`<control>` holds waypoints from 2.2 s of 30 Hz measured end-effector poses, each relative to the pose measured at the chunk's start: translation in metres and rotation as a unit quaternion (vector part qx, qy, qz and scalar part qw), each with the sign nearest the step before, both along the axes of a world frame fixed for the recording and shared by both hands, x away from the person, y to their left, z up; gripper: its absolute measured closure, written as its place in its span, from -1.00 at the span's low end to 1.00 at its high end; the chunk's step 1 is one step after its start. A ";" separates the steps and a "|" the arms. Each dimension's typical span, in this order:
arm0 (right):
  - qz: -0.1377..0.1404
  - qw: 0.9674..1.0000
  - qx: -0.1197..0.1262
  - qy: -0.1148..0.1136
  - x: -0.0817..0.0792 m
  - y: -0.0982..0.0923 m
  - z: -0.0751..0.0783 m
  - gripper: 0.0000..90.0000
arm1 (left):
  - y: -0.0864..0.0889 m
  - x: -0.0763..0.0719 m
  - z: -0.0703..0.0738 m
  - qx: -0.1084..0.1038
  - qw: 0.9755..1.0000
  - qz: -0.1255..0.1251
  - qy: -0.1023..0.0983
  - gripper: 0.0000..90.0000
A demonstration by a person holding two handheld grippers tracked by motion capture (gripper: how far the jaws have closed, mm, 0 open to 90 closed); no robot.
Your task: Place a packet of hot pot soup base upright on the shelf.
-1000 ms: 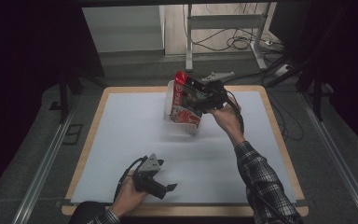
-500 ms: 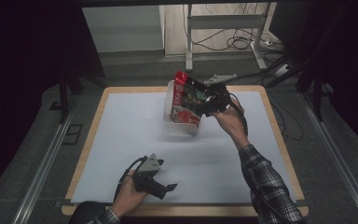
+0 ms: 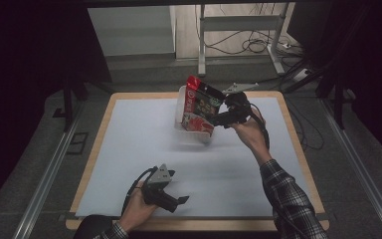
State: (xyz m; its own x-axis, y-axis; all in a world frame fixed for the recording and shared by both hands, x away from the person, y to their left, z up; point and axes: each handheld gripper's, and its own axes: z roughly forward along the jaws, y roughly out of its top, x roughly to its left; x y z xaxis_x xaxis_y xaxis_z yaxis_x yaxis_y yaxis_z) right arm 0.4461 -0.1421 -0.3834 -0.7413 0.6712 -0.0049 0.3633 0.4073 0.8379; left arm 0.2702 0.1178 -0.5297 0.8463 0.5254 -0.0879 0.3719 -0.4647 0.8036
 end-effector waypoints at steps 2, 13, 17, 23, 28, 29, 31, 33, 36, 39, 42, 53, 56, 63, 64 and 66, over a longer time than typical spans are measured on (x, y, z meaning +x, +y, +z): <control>0.002 1.000 0.002 0.000 -0.002 -0.003 -0.002 -0.91 | 0.000 0.000 0.001 -0.001 1.000 0.001 -0.002 -1.00; 0.005 1.000 0.005 -0.011 -0.014 -0.015 -0.012 -0.90 | 0.002 0.001 0.002 0.003 1.000 0.012 -0.004 -1.00; 0.005 1.000 0.003 -0.008 -0.018 -0.018 -0.017 -0.90 | 0.002 0.000 0.003 0.003 1.000 0.013 -0.005 -1.00; 0.003 1.000 0.001 -0.001 -0.024 -0.023 -0.022 -0.90 | 0.002 0.000 0.003 0.002 1.000 0.014 -0.005 -1.00; 0.012 1.000 0.007 -0.003 -0.030 -0.027 -0.022 -0.92 | 0.001 -0.001 0.003 0.002 1.000 0.012 -0.006 -1.00; 0.012 1.000 0.007 -0.002 -0.031 -0.028 -0.022 -0.94 | 0.001 -0.001 0.003 0.002 1.000 0.012 -0.006 -1.00; 0.011 1.000 0.005 0.000 -0.033 -0.029 -0.022 -0.96 | 0.001 -0.002 0.004 0.001 1.000 0.008 -0.008 -1.00; 0.010 1.000 0.001 0.000 -0.036 -0.031 -0.023 -0.97 | 0.001 -0.002 0.004 0.000 1.000 0.006 -0.009 -1.00; 0.006 1.000 -0.003 0.001 -0.039 -0.033 -0.024 -0.99 | 0.001 -0.002 0.005 -0.004 1.000 0.006 -0.010 -1.00; 0.004 1.000 -0.003 0.001 -0.042 -0.035 -0.026 -1.00 | 0.001 -0.003 0.005 -0.004 1.000 0.006 -0.010 -1.00; 0.002 1.000 -0.003 0.000 -0.045 -0.037 -0.027 -1.00 | 0.001 -0.003 0.005 -0.003 1.000 0.006 -0.010 -1.00; -0.016 1.000 -0.015 0.003 -0.063 -0.045 -0.037 -0.99 | 0.000 -0.003 0.005 -0.002 1.000 0.007 -0.012 -1.00; -0.016 1.000 -0.017 0.001 -0.066 -0.048 -0.040 -0.99 | 0.000 -0.003 0.005 0.000 1.000 0.007 -0.012 -1.00; -0.015 1.000 -0.019 0.000 -0.071 -0.052 -0.047 -0.99 | 0.001 -0.003 0.005 0.002 1.000 0.007 -0.015 -1.00; -0.016 1.000 -0.018 0.002 -0.072 -0.052 -0.048 -0.99 | 0.001 -0.003 0.005 0.002 1.000 0.007 -0.015 -1.00; -0.018 1.000 -0.019 0.003 -0.074 -0.054 -0.050 -0.98 | 0.002 -0.003 0.005 0.002 1.000 0.008 -0.015 -1.00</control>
State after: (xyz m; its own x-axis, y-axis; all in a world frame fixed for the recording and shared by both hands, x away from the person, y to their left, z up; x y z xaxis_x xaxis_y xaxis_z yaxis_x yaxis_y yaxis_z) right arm 0.3723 -0.1957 -0.4331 -0.7166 0.6970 -0.0263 0.3831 0.4248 0.8202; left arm 0.2674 0.1195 -0.5248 0.8395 0.5400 -0.0612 0.3563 -0.4619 0.8122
